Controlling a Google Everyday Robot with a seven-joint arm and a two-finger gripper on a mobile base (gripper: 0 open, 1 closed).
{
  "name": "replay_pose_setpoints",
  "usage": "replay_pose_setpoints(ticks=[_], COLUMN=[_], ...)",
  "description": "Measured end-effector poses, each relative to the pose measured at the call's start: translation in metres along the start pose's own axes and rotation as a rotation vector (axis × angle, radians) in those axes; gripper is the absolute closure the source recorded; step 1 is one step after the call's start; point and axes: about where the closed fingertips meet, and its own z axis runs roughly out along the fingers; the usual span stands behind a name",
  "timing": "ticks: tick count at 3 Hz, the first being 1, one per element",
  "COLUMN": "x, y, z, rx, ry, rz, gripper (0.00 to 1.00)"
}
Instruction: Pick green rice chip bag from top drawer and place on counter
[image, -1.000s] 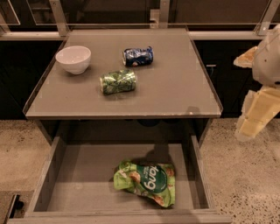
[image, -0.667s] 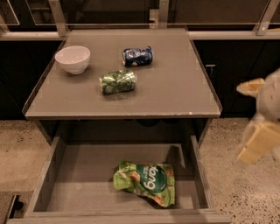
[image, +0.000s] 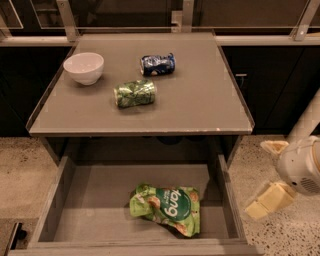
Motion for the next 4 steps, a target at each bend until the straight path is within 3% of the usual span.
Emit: replay_pose_setpoints(ticks=[1, 2, 3, 4], x=[0.009, 0.024, 0.025, 0.004], y=[0.0, 0.012, 0.034, 0.048], z=[0.004, 0.047, 0.099, 0.134], rx=[0.01, -0.044, -0.136, -0.205], ry=[-0.016, -0.076, -0.119, -0.169], rz=[0.035, 0.136, 0.184, 0.162], gripper=[0.0, 0.0, 0.0, 0.0])
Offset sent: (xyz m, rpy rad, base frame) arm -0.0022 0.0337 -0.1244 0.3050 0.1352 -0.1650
